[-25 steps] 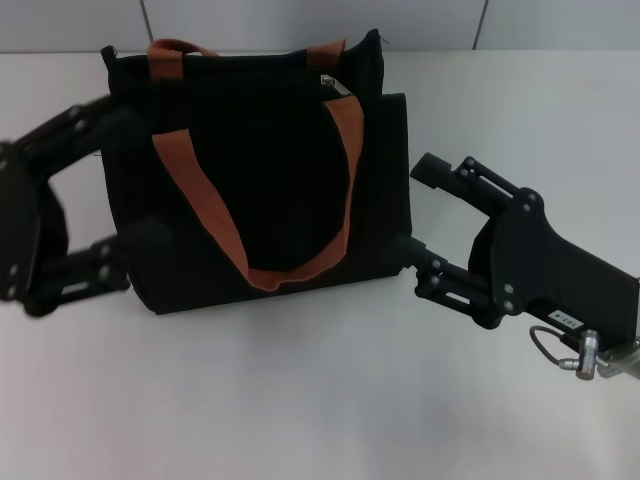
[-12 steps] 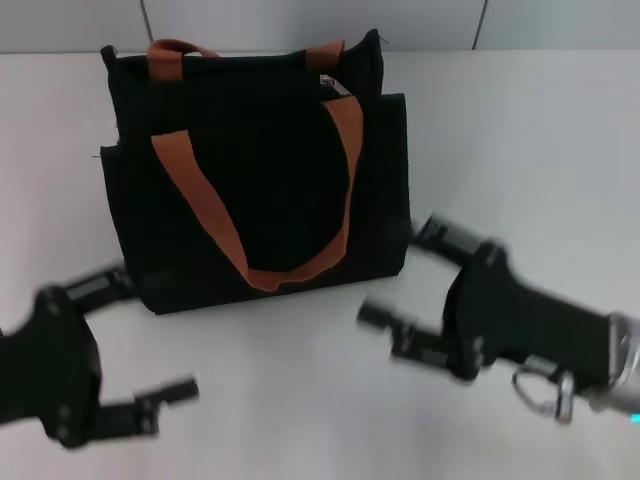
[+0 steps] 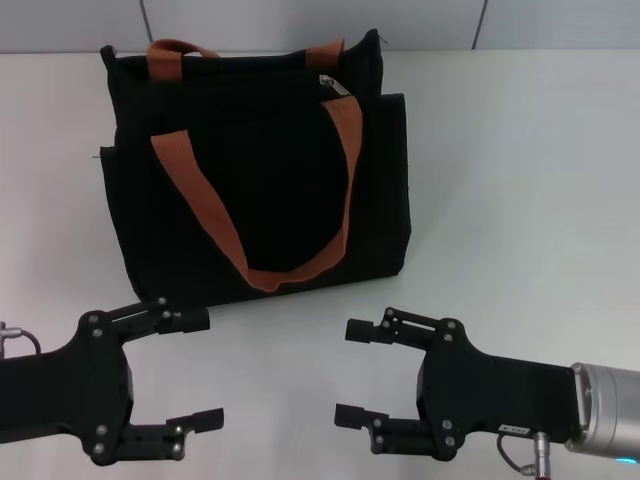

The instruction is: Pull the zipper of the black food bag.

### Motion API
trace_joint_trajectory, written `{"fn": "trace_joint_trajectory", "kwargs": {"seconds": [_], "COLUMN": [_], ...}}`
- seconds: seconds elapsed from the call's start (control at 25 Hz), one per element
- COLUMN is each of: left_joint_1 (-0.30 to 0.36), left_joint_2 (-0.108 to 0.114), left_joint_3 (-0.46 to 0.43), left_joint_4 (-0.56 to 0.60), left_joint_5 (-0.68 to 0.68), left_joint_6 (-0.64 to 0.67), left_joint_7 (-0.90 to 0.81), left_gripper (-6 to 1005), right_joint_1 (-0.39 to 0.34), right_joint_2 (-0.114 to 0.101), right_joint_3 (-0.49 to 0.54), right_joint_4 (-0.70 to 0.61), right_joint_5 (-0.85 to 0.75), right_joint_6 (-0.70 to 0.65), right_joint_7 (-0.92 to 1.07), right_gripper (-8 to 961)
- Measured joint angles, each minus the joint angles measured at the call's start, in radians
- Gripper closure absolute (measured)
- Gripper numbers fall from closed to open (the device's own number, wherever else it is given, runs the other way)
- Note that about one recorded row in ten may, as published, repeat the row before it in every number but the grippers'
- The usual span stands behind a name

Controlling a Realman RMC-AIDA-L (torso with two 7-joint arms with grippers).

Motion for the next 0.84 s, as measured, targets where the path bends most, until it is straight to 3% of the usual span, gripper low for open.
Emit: {"fn": "trace_joint_trajectory", "kwargs": {"seconds": [0.28,0.84], "left_joint_1": [-0.044,-0.049], "left_joint_2": [0.001,-0.012], "left_joint_3": [-0.003,-0.003], "left_joint_4": [-0.045,-0.049], "left_joint_5": [0.062,0.064], "left_joint_6": [-0.06,-0.066], "left_joint_7": [0.0,0.012], "left_gripper": [170,170], "right_joint_1": [-0.001,-0.001], "right_joint_2": [0.004,0.004], "right_joint_3": [0.0,0.015], "right_joint_4": [0.001,0.0], "right_joint_5": [0.0,0.006], "right_joint_6": [0.005,0.0], "right_joint_7": [0.0,0.001], "right_gripper": [195,195]}}
